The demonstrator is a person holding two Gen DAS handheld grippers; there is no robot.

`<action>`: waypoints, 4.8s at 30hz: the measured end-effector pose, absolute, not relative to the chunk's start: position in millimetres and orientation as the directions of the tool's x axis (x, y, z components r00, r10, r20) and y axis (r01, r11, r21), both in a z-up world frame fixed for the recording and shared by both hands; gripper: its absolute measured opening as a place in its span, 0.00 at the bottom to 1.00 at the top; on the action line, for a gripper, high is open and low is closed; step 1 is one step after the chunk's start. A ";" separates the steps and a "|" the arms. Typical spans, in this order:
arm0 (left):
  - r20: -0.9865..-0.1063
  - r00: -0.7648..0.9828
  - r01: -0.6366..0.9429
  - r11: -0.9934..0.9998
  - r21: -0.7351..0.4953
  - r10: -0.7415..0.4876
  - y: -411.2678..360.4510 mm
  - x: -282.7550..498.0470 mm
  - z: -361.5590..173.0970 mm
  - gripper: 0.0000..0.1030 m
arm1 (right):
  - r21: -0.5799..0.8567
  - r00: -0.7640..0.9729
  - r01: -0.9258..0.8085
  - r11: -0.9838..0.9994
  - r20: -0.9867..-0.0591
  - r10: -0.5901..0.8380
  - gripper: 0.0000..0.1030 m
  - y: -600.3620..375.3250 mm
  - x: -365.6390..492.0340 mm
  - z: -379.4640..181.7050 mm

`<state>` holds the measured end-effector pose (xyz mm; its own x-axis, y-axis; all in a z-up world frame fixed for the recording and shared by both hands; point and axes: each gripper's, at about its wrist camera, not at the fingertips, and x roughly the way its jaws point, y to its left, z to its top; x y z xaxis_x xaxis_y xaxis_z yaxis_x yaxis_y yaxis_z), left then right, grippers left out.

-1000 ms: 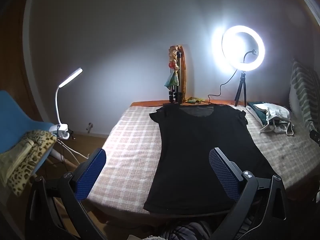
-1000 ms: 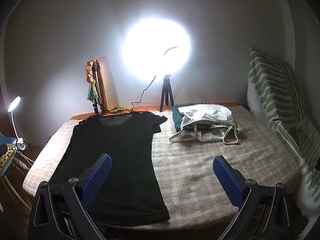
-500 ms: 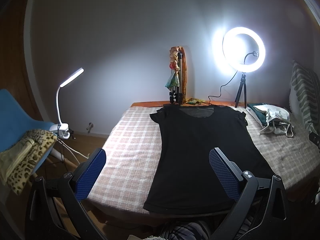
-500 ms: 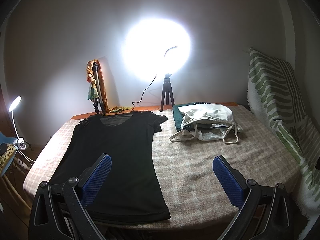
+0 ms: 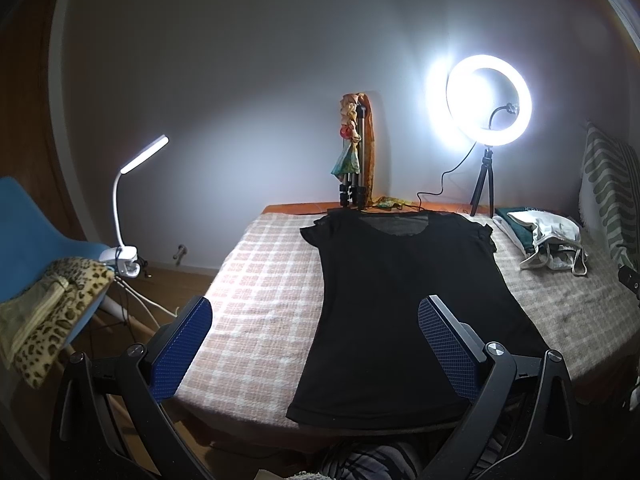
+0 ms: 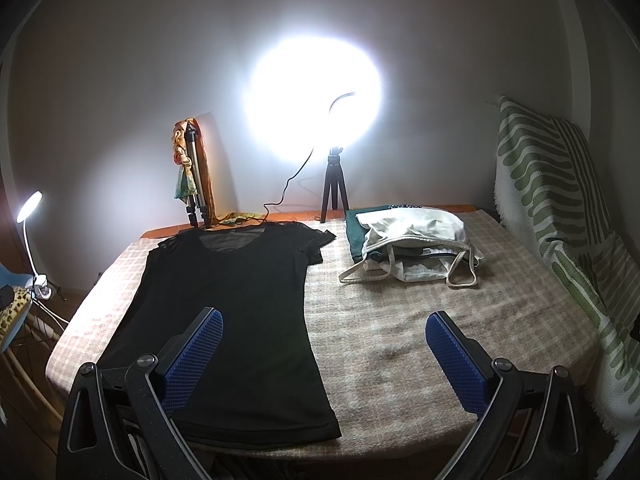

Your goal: Fold small clothes

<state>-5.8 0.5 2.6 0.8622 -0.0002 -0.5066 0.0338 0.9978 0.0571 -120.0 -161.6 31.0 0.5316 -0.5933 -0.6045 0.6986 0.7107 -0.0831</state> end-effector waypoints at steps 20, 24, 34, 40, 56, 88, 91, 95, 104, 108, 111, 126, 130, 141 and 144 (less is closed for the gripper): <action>-0.508 0.862 0.034 0.998 0.055 -0.001 0.2 -5.4 2.4 1.00 | -0.080 0.532 0.698 0.711 -0.608 -0.590 1.00 -161.6 -119.5 29.2; -0.508 0.861 0.034 0.998 0.055 -0.001 0.2 -5.1 2.1 1.00 | -0.079 0.531 0.699 0.711 -0.609 -0.590 1.00 -161.3 -118.9 29.0; -0.509 0.861 0.033 0.998 0.054 -0.001 0.2 -4.8 0.8 1.00 | -0.080 0.533 0.697 0.713 -0.608 -0.589 1.00 -160.9 -119.2 29.0; -0.510 0.860 0.033 0.998 0.054 -0.001 0.0 -4.7 0.8 1.00 | -0.082 0.533 0.696 0.714 -0.607 -0.589 1.00 -160.7 -118.9 29.0; -0.539 0.842 0.016 0.999 0.040 0.008 13.3 4.4 -15.3 1.00 | -0.087 0.531 0.684 0.724 -0.622 -0.576 1.00 -160.8 -106.4 24.5; -0.767 0.575 0.082 0.953 -0.293 -0.285 80.7 66.2 -190.4 0.59 | 0.030 0.635 0.247 0.968 -0.760 -0.139 0.90 -148.0 238.8 -42.5; -0.750 0.594 0.110 0.953 -0.283 -0.291 77.6 64.3 -190.3 0.59 | 0.036 0.610 0.208 0.977 -0.786 -0.101 0.87 -142.0 285.5 -61.7; -0.734 0.603 0.137 0.947 -0.290 -0.313 74.8 66.1 -190.4 0.44 | 0.072 0.557 0.198 0.978 -0.829 -0.052 0.77 -141.5 340.3 -99.0; -0.666 0.571 0.164 0.862 -0.480 -0.480 79.0 75.6 -198.2 0.10 | 0.072 0.452 0.199 0.977 -0.891 -0.027 0.75 -143.0 427.7 -174.7; -0.656 0.562 0.184 0.849 -0.495 -0.504 74.4 76.9 -198.0 0.07 | 0.029 0.397 0.187 0.982 -0.917 -0.049 0.74 -139.7 455.6 -203.4; -0.648 0.557 0.196 0.841 -0.504 -0.519 71.6 78.6 -198.2 0.06 | -0.010 0.354 0.163 0.987 -0.933 -0.068 0.72 -133.7 470.7 -224.1; -0.637 0.559 0.222 0.836 -0.502 -0.531 62.8 80.5 -193.1 0.03 | -0.031 0.261 0.179 0.983 -0.962 -0.078 0.03 -150.5 486.4 -257.7; -0.622 0.573 0.246 0.836 -0.491 -0.533 60.5 76.7 -186.8 0.02 | 0.067 0.343 0.229 0.971 -0.939 -0.016 0.02 -170.3 477.5 -234.8; -0.603 0.561 0.342 0.822 -0.454 -0.567 32.5 72.0 -168.0 0.02 | 0.143 0.440 0.276 0.950 -0.898 0.008 0.01 -213.8 439.3 -187.8; -0.607 0.548 0.377 0.818 -0.434 -0.575 19.6 72.8 -165.3 0.02 | 0.168 0.473 0.314 0.935 -0.881 0.000 0.01 -233.7 422.8 -178.8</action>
<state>72.8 19.6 -165.3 0.5482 -0.5749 -0.6075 0.3773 0.8182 -0.4338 422.8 -233.7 -178.8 0.4727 -0.0005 -0.8812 0.3136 0.9346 0.1677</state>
